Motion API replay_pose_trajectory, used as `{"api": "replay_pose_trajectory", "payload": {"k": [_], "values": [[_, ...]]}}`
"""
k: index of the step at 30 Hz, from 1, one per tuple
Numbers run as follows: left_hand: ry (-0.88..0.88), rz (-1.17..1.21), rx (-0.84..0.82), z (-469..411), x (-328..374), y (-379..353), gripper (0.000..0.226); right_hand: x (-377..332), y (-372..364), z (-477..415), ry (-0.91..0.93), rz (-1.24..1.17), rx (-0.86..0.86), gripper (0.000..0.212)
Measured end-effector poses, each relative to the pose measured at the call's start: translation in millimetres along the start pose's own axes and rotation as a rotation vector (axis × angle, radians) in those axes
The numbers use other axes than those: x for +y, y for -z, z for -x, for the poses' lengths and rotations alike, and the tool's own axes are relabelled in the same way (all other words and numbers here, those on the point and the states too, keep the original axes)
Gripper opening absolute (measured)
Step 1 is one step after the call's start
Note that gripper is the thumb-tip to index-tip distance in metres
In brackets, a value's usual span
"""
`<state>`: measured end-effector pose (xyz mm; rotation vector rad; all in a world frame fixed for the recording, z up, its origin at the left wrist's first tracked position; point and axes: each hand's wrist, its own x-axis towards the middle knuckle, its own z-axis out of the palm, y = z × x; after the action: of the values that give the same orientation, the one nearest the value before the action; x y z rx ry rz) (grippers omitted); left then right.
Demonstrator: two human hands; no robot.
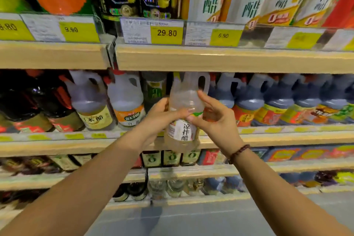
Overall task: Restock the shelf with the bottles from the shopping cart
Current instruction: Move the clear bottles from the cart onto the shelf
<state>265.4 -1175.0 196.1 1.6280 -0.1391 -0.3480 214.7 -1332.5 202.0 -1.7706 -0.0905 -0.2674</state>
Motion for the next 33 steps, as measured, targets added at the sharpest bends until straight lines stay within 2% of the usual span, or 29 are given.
{"api": "replay_pose_trajectory", "payload": {"k": [4,10,13,15,16,20,23,29,33], "values": [[0.017,-0.025,-0.04,-8,11,4,0.038,5,3,-17,0.017,0.022,-0.013,0.061],[0.11,-0.072,0.025,-29,12,8,0.076,19,9,-42,0.113,0.089,-0.015,0.04],[0.114,-0.104,0.016,-42,11,9,0.079,26,11,-49,0.142,0.128,-0.001,0.046],[0.086,-0.129,-0.038,-49,10,8,0.089,28,11,-53,0.165,0.161,-0.006,0.057],[0.067,-0.126,-0.063,-53,8,8,0.089,28,11,-55,0.194,0.194,-0.008,0.061],[-0.08,0.002,-0.046,-53,-7,8,0.057,33,5,-55,0.323,0.412,-0.038,0.061],[-0.141,0.044,-0.035,-51,-18,6,0.048,41,3,-55,0.341,0.527,-0.046,0.057],[-0.149,0.065,-0.016,-54,-31,5,0.046,49,-1,-53,0.353,0.605,-0.071,0.053],[-0.12,0.053,-0.003,-54,-34,5,0.061,49,0,-49,0.307,0.58,-0.091,0.047]]}}
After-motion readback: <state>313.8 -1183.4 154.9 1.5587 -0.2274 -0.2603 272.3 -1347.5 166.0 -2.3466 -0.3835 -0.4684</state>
